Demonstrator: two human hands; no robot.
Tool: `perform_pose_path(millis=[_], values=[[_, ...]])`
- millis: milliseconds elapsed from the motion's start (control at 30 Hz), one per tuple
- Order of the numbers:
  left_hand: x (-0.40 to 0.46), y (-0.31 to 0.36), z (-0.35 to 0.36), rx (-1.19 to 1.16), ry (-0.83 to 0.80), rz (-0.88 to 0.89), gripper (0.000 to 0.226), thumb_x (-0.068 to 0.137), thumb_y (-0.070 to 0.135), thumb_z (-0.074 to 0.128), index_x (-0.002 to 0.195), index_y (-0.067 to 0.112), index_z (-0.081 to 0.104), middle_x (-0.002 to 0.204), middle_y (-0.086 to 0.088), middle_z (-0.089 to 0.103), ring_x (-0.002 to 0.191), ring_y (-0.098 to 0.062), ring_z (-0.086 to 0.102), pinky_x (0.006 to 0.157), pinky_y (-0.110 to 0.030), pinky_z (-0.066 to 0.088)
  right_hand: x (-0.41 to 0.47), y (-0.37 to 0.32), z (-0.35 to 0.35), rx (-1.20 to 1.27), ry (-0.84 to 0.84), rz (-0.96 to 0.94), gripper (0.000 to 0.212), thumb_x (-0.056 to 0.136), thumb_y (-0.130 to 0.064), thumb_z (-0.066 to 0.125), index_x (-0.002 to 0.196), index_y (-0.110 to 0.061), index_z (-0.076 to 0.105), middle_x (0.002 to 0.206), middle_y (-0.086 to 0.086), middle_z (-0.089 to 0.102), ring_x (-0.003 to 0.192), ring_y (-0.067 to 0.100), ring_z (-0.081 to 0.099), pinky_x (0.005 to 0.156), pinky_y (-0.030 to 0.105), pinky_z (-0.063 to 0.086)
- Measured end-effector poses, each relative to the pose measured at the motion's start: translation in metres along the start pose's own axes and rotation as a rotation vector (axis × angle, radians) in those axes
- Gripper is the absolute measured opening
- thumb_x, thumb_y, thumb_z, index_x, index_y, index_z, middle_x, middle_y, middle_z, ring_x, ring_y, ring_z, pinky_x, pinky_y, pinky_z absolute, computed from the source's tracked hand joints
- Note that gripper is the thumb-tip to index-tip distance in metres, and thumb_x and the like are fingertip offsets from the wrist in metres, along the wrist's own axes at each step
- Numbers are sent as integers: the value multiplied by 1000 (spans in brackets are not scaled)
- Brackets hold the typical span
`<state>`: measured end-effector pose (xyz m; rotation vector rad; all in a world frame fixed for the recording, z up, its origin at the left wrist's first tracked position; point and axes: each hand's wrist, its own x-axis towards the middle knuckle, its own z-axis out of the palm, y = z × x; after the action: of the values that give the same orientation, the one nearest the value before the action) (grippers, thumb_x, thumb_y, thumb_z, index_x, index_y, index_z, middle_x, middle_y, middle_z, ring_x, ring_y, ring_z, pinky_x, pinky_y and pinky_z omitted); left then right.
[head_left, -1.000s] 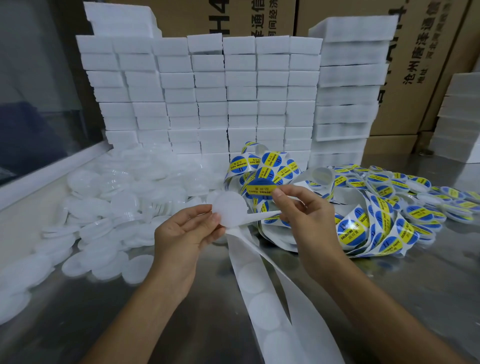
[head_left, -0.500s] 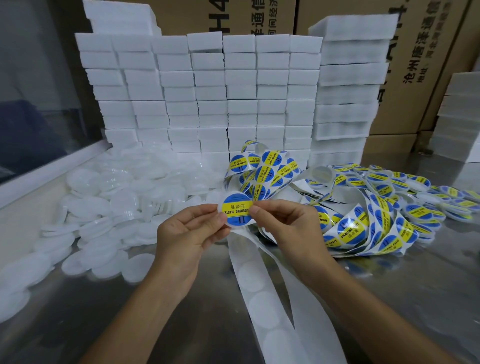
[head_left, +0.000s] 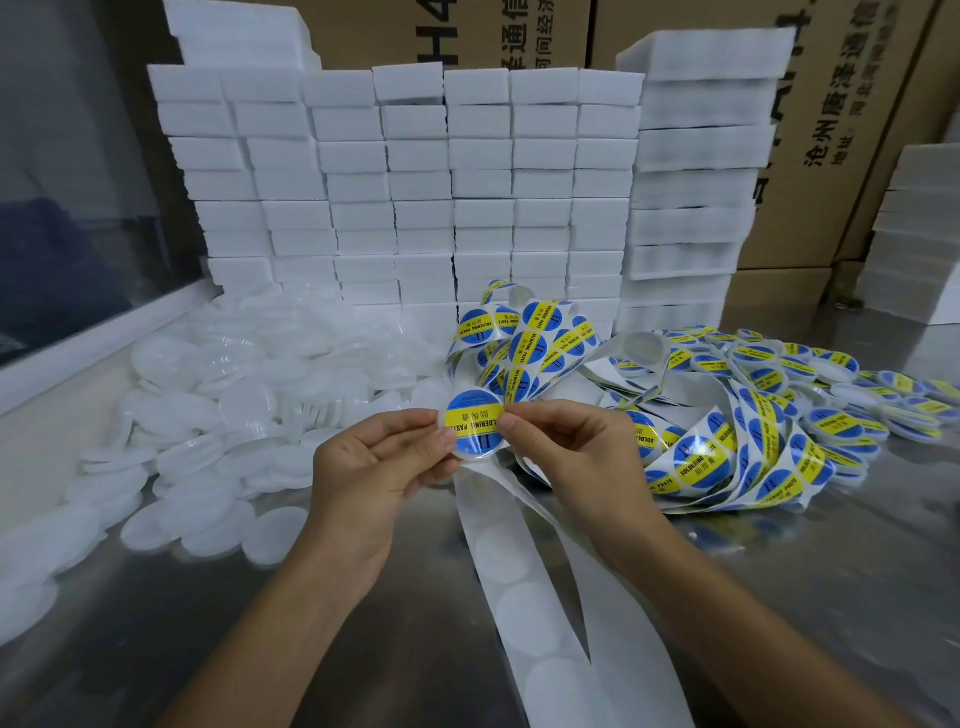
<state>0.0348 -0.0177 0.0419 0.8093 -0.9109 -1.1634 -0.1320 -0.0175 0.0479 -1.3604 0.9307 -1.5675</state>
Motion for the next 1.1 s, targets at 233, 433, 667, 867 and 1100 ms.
perform_pose_path(millis=[233, 433, 667, 867, 1100], values=[[-3, 1, 2, 64, 1, 71, 28, 54, 8, 78, 82, 6, 72, 80, -19, 74, 67, -25, 73, 60, -24, 58, 2, 5, -2, -21, 12, 26, 8, 82, -6, 76, 83, -13, 78, 81, 6, 77, 84, 26, 74, 79, 32, 59], [-5, 0, 5, 175, -13, 169, 22, 52, 10, 81, 73, 16, 76, 74, -9, 75, 67, -18, 72, 61, -20, 56, 6, 9, -6, -78, 38, 62, 12, 76, -12, 83, 78, -6, 73, 64, 10, 72, 57, 15, 64, 57, 24, 52], [-5, 1, 5, 27, -40, 70, 24, 51, 13, 81, 75, 14, 77, 78, -15, 75, 64, -22, 72, 60, -23, 57, 3, 18, -5, -419, 42, -224, 27, 82, -32, 79, 107, -24, 70, 80, -3, 71, 65, 12, 65, 62, 32, 56], [-7, 3, 6, -29, -124, -24, 29, 59, 8, 74, 86, 19, 80, 77, -13, 74, 67, -18, 72, 61, -22, 57, 4, 23, -1, -414, 29, -383, 21, 84, -31, 74, 102, -21, 73, 81, -11, 71, 68, 11, 66, 63, 30, 55], [-12, -2, 15, -23, -174, -48, 32, 52, 11, 76, 83, 20, 80, 72, -11, 73, 64, -18, 72, 60, -22, 57, 6, 21, -7, -443, 63, -319, 13, 88, -29, 72, 94, -17, 74, 76, -8, 72, 69, 12, 67, 67, 37, 56]])
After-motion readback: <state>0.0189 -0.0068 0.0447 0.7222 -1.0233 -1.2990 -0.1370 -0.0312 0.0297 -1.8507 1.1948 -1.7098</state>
